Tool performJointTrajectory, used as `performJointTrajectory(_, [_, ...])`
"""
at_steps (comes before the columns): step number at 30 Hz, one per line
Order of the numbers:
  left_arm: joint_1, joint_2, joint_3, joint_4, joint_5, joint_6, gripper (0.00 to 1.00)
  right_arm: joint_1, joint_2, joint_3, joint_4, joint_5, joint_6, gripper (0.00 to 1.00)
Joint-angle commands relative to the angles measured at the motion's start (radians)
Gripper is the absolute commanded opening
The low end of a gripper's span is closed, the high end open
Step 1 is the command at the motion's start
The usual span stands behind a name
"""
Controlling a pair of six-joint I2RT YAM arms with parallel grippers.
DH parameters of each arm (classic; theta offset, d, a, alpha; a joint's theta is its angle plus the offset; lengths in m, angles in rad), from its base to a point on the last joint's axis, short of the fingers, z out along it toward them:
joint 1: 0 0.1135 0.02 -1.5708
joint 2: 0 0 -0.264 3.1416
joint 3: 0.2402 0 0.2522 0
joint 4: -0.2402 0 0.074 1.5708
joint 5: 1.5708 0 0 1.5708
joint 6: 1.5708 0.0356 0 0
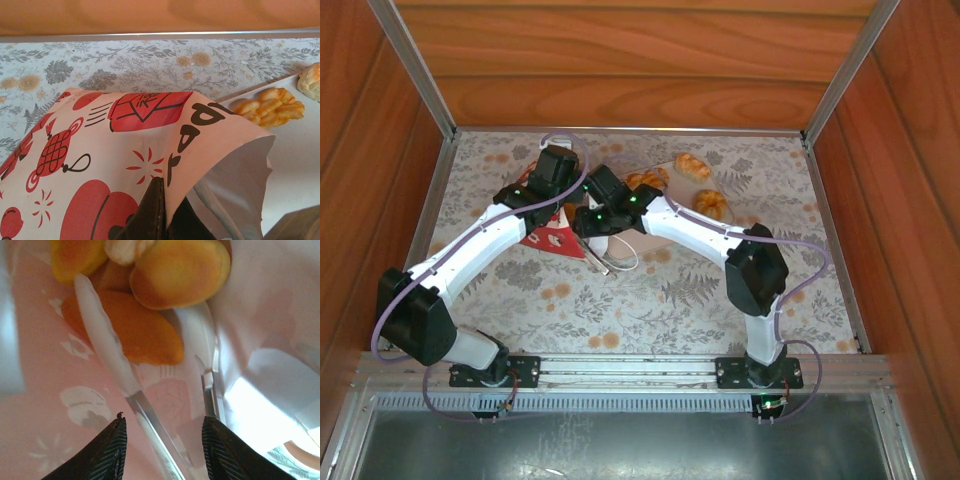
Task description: Take the fake bread out of the paper bag
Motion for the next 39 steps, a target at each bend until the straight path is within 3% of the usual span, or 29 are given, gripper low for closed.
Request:
performJointTrajectory(1, [0.001,-0.033,0.013,0.027,-0.004,0.008,0.0,0.007,-0.057,-0.062,0.016,-0.032,-0.043,0.47])
performJointTrajectory(9, [0.005,-0.049,0.014,0.028,0.001,0.018,0.0,0.007,-0.113,-0.181,0.054,-0.08,-0.135,0.5])
performJointTrajectory(19, [0.007,-0.07,0.002,0.027,0.031,0.039,0.0,0.007,-0.055,-0.129,0.045,-0.118,-0.259,0.5])
performJointTrajectory(31, [0.008,-0.102,-0.007,0.029,0.046,0.045,0.0,0.006,0.022,-0.1,0.12,-0.217,-0.265,0.48])
performJointTrajectory(39, [0.011,-0.088,-0.017,0.029,0.034,0.04,0.0,0.006,0.024,-0.1,0.137,-0.259,-0.271,0.34])
